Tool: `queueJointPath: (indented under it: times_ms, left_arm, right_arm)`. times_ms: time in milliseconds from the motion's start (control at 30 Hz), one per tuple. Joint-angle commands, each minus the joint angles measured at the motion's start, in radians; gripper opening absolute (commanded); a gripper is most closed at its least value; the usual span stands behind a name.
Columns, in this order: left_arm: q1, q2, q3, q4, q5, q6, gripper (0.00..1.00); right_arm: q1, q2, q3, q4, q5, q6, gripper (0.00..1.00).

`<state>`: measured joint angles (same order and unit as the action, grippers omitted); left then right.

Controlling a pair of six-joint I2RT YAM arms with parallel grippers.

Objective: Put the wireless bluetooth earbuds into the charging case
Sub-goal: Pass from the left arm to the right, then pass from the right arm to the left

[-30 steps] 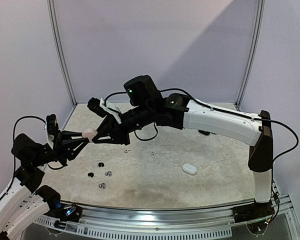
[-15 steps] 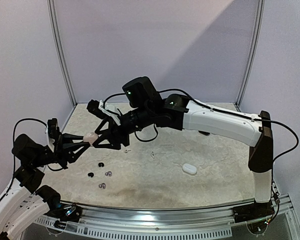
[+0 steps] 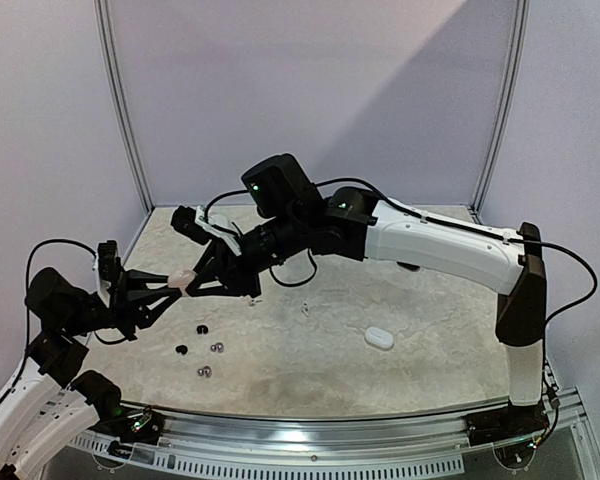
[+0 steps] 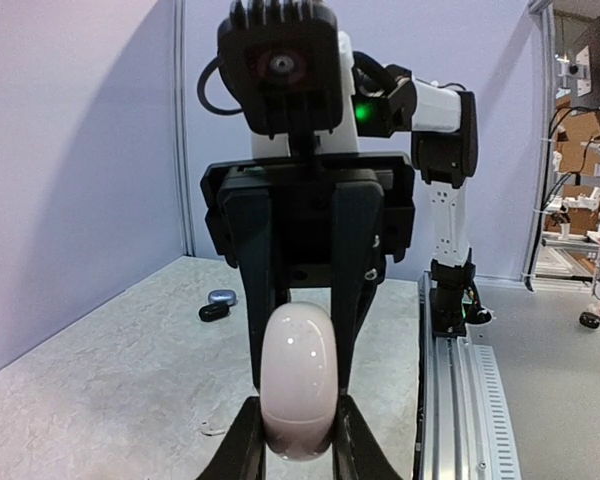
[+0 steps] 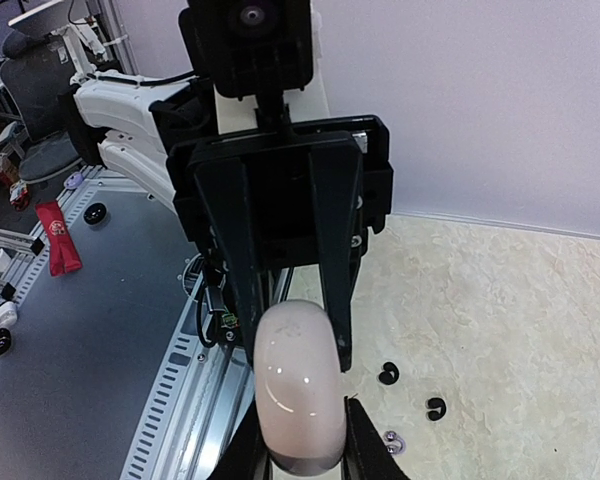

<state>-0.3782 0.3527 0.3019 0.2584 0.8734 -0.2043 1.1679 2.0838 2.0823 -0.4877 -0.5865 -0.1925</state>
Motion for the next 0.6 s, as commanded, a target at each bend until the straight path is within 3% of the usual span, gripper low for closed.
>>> queueJointPath:
  times_ms: [0,267,467,567]
  left_arm:
    - [-0.017,-0.007,-0.019,-0.033,0.058,0.032,0.25]
    - [-0.017,-0.011,-0.017,-0.041,0.066,0.029,0.37]
    - [-0.017,-0.011,-0.022,-0.016,0.047,0.018,0.22]
    - [-0.016,-0.014,-0.022,-0.01,0.036,0.01,0.1]
  right_arm:
    - [-0.003,-0.002,0.028,0.054,-0.008,0.029,0.0]
    - [-0.004,-0.017,0.01,0.088,-0.009,0.028,0.0]
    - [-0.001,-0.009,0.001,0.116,-0.02,0.043,0.0]
    - [0.006,0.004,0.007,0.121,-0.023,0.049,0.0]
